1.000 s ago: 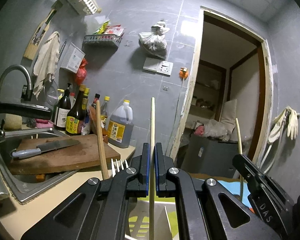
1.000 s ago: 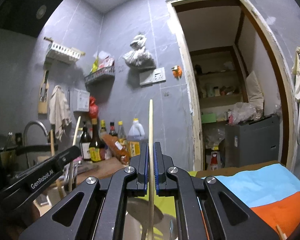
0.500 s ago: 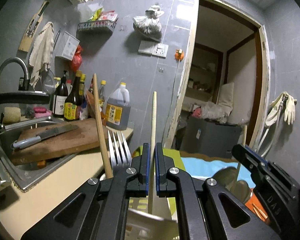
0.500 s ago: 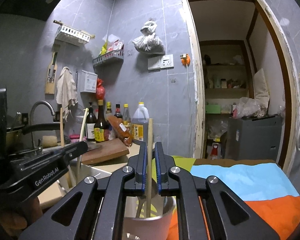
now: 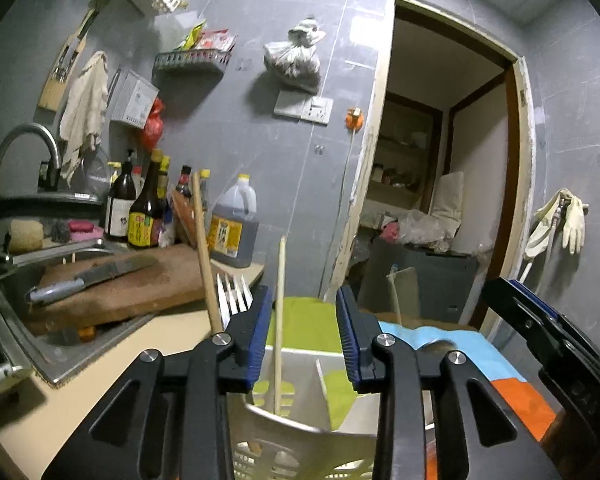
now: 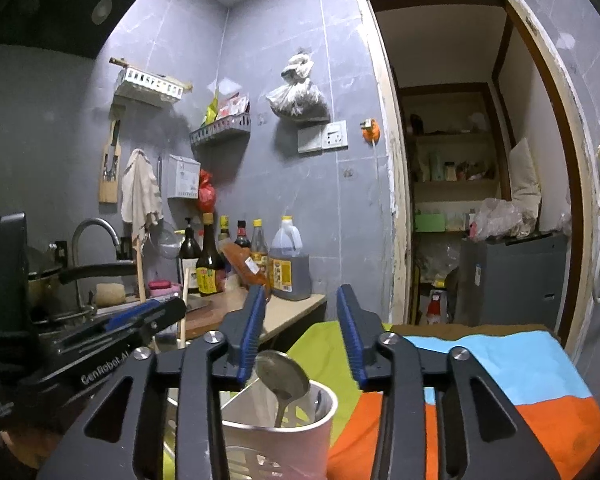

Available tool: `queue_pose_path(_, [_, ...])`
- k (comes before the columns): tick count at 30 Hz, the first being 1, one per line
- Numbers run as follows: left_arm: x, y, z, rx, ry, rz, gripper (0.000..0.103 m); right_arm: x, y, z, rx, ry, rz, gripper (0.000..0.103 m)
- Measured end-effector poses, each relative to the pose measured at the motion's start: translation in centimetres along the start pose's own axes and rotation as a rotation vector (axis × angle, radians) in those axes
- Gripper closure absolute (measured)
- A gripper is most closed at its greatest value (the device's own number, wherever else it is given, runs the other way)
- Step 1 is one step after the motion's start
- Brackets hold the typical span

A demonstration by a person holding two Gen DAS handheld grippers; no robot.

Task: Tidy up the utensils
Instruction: 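Lower the chopsticks into the basket and open both tools, then move both tools back down to the tongs and chopsticks on the cloth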

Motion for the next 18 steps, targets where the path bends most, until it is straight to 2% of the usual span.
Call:
queue_pose_path(2, [-0.5,0.5,-0.2,0.000,-0.009,-0.008,0.067,-0.6,0.8,-0.4,0.006,0.002,-0.015,0.056])
queue_pose_path(5, [-1.2,1.5,-0.6,0.002,-0.019,-0.014,0.063,-1.4,2.1,-1.3,0.025,-0.008,-0.037,0.049])
queue_pose_path(6, [-1.4,1.7,-0.8,0.003,-0.021,-0.011,0.059,-1.7,2.5,-1.6,0.036,-0.011,-0.041,0.047])
queue_pose_path(8, [-1.8,2.3,-1.3,0.016,-0.027,-0.012,0.053,-2.0,3.4,-2.1,0.048,-0.015,-0.051,0.031])
queue_pose_path(10, [-2.1,2.9,-1.9,0.028,-0.039,-0.015,0.045,-2.6,4.8,-2.7,0.066,-0.012,-0.073,0.024])
queue_pose_path(14, [-2.3,4.3,-3.9,0.075,-0.074,-0.012,0.034,-3.2,7.3,-3.7,0.102,0.007,-0.091,0.012])
queue_pose_path(16, [-2.3,4.8,-4.8,0.108,-0.075,-0.007,0.022,-3.3,8.6,-4.3,0.123,0.015,-0.094,0.006])
queue_pose_path(18, [-2.2,5.5,-5.8,0.143,-0.077,-0.002,0.018,-3.4,10.0,-4.9,0.140,0.019,-0.097,0.001])
Point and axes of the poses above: each gripper's, at about its wrist camera, not at the fingertips, and y roughly against the way its jaws point, z to its left, x to its underside, the point moved 3 cm from there along -y, roughly the way its jaws point, and after that the axes turned 5 degrees about -x, right-handed, at the moved point
